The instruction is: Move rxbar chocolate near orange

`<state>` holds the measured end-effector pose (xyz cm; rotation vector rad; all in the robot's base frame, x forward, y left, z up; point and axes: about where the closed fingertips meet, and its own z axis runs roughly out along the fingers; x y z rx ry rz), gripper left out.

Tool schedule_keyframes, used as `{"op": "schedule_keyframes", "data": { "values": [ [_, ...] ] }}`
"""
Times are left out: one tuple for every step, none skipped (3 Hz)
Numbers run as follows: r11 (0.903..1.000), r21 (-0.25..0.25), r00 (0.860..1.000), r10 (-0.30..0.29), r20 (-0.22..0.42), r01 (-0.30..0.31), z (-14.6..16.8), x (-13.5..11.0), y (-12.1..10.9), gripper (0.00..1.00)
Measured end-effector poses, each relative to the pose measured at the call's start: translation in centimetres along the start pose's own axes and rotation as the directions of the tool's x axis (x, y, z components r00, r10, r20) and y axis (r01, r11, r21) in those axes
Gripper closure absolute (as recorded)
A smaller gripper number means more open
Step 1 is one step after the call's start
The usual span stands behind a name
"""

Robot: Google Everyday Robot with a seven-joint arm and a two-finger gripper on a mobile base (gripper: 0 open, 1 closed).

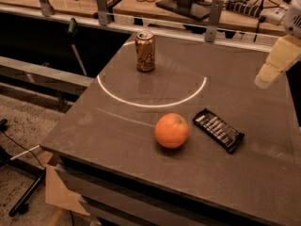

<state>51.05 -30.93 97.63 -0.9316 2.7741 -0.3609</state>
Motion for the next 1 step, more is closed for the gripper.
{"op": "schedule_keyframes", "data": {
  "values": [
    [0.9928, 0.114, 0.999, 0.043, -0.033, -0.039, -0.45, 0.84, -2.96, 0.00]
  ]
}}
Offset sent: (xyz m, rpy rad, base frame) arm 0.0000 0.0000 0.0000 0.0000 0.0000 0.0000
